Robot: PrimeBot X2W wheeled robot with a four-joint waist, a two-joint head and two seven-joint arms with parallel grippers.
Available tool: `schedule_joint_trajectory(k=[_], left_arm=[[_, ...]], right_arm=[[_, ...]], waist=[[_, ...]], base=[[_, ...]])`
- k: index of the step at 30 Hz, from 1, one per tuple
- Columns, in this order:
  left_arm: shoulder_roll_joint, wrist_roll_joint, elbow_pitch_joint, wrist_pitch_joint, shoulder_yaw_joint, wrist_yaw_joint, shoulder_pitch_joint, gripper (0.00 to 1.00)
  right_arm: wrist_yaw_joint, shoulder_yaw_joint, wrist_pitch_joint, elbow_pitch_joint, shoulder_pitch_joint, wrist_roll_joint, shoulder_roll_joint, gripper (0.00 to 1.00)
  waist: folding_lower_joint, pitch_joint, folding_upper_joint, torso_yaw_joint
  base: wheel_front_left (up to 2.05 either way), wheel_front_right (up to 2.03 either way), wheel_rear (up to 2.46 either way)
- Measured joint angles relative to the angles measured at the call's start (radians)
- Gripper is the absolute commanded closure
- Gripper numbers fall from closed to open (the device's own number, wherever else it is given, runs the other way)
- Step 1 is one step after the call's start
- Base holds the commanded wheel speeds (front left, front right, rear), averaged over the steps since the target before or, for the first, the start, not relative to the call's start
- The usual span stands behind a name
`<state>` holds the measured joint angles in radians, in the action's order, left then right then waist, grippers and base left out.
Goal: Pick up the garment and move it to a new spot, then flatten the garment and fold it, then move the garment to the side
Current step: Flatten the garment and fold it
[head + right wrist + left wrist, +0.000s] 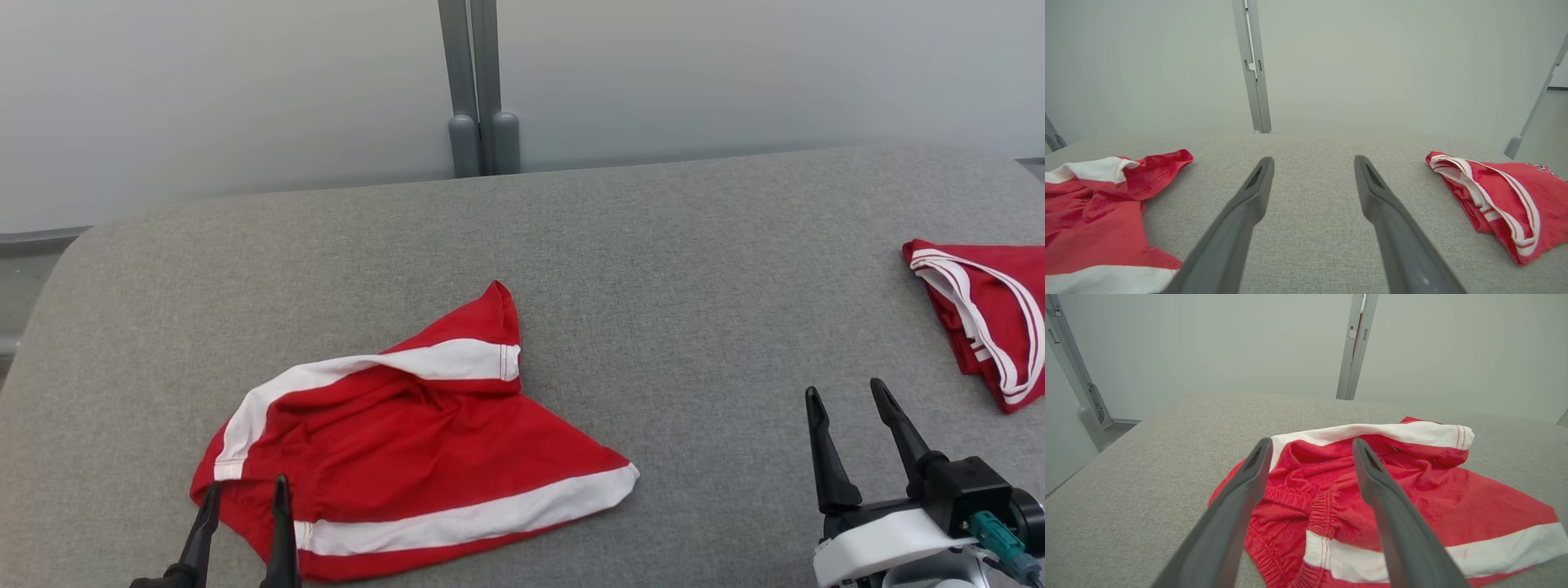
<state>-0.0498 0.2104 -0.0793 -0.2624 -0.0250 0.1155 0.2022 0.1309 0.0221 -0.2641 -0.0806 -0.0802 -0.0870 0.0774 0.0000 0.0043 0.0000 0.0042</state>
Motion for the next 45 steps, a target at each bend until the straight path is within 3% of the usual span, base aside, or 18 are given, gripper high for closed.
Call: schedule_joint_trajectory(k=[9, 13, 18, 25, 37, 45], left_arm=[[0.0, 0.003, -0.012, 0.0, -0.007, 0.004, 0.005, 0.0], [0.0, 0.02, -0.076, 0.0, 0.015, 0.0, 0.019, 0.0], [-0.012, -0.005, -0.12, 0.123, 0.086, 0.003, -0.007, 0.0], [-0.025, 0.026, -0.093, 0.228, 0.141, 0.008, -0.051, 0.0], [-0.031, 0.044, -0.143, 0.253, 0.158, 0.006, -0.091, 0.0], [-0.037, 0.046, -0.161, 0.246, 0.154, -0.018, -0.094, 0.0]], right_arm=[[0.0, -0.021, 0.0, 0.006, 0.002, -0.035, -0.007, 0.0], [0.001, -0.221, 0.0, -0.113, 0.023, -0.072, 0.026, 0.0], [0.0, -0.434, 0.033, -0.261, 0.145, -0.138, 0.105, 0.0], [0.0, -0.605, 0.122, -0.367, 0.251, -0.23, 0.176, 0.0], [0.0, -0.695, 0.089, -0.469, 0.354, -0.282, 0.179, 0.0], [0.0, -0.755, 0.076, -0.514, 0.4, -0.309, 0.179, 0.0]], waist=[[0.0, -0.005, 0.0, 0.005], [0.0, -0.002, 0.0, 0.009], [0.0, 0.022, 0.0, 0.023], [0.0, 0.064, 0.0, 0.053], [0.0, 0.116, 0.0, 0.063], [0.0, 0.126, 0.0, 0.069]], base=[[0.0, 0.0, 0.0], [0.0, 0.0, 0.0], [0.0, 0.0, 0.0], [0.0, 0.0, 0.0], [0.0, 0.0, 0.0], [0.0, 0.0, 0.0]])
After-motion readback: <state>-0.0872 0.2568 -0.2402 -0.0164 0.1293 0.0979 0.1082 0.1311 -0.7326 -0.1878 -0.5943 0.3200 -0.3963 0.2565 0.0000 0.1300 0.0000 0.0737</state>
